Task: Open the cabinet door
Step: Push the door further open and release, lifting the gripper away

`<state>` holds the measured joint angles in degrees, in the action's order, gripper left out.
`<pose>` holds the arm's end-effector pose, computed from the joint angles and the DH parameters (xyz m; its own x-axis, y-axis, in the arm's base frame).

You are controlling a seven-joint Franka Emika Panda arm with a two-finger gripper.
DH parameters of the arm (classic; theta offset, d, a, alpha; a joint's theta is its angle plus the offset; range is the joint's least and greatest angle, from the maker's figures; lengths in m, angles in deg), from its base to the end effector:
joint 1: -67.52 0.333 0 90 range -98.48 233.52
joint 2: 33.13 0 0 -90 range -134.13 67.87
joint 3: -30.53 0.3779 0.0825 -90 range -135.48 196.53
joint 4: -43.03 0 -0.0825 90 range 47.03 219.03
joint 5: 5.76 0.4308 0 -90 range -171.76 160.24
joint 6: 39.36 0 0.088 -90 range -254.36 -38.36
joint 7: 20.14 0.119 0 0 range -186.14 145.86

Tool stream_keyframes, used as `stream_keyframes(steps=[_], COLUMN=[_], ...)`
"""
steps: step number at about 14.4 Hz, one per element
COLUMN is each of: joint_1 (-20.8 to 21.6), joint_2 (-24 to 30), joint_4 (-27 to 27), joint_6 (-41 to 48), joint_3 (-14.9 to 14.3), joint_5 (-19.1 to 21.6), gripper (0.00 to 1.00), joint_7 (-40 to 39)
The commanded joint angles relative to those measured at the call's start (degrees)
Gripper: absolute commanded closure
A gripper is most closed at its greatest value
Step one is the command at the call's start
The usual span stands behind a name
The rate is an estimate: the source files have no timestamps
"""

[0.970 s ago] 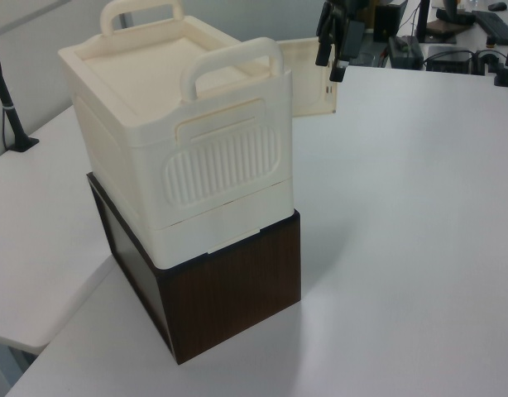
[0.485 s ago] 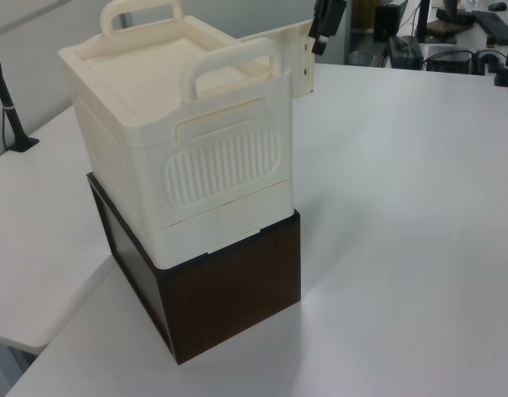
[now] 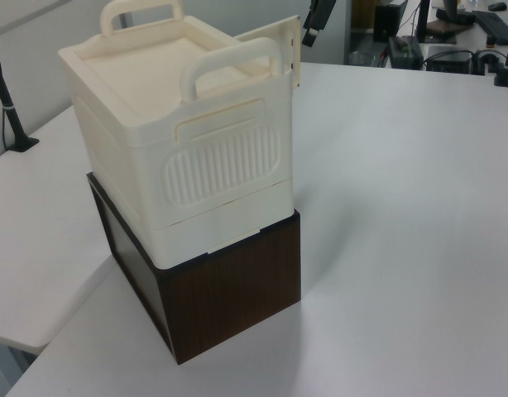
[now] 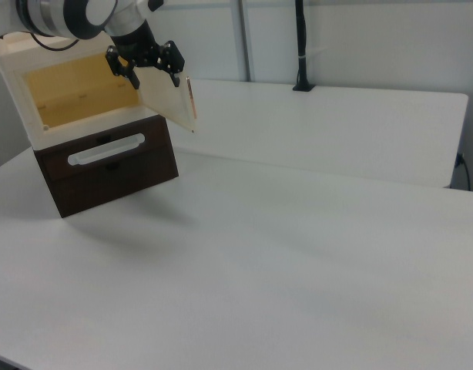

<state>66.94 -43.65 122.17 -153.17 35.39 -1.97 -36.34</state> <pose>0.7073 0.0511 0.7026 0.8555 0.3098 0.4149 0.3250 -0.9450 0.0356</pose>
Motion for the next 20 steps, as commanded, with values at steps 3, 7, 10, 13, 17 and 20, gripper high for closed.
stream_keyframes(steps=[3,7,10,13,17,20], joint_1=[-0.04,-0.03,-0.03,0.93,6.89,6.82], joint_2=[1.12,1.73,4.27,8.5,10.08,10.09], joint_4=[4.27,4.36,5.93,10.42,10.43,10.25], joint_6=[3.39,15.7,20.81,20.91,22.22,22.41], joint_3=[-0.47,-1.52,-1.79,-3.27,-10.12,-10.58], joint_5=[-4.12,-7.73,-7.83,-7.74,-7.65,-7.21], gripper=[0.0,0.0,0.0,0.0,0.0,0.0], joint_7=[1.69,7.49,10.3,15.31,15.41,15.41])
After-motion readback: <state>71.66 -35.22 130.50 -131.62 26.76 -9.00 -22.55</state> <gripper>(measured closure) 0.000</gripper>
